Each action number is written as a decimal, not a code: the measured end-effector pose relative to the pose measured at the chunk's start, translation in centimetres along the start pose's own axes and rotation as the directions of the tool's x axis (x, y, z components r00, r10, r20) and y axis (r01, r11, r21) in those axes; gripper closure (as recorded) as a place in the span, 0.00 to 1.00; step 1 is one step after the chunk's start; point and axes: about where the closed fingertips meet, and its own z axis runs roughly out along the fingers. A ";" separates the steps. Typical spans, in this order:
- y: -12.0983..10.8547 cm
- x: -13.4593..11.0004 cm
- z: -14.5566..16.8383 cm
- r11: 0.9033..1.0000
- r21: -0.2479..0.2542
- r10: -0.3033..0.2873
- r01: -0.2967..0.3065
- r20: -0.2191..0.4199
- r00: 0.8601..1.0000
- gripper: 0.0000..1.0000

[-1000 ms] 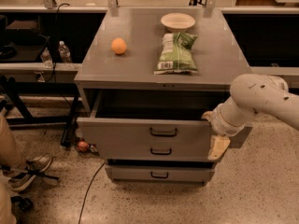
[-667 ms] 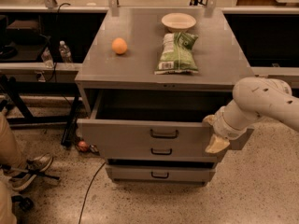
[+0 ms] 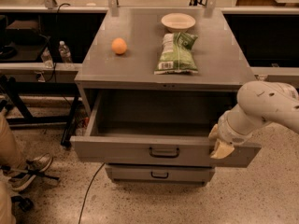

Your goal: Open top drawer

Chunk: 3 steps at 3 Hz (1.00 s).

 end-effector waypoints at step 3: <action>2.9 -0.1 -1.7 0.999 0.011 0.041 -0.040 -0.026 0.999 0.97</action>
Offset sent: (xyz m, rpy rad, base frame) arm -0.1385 -0.0026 0.0618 -0.0897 -0.0006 -0.1963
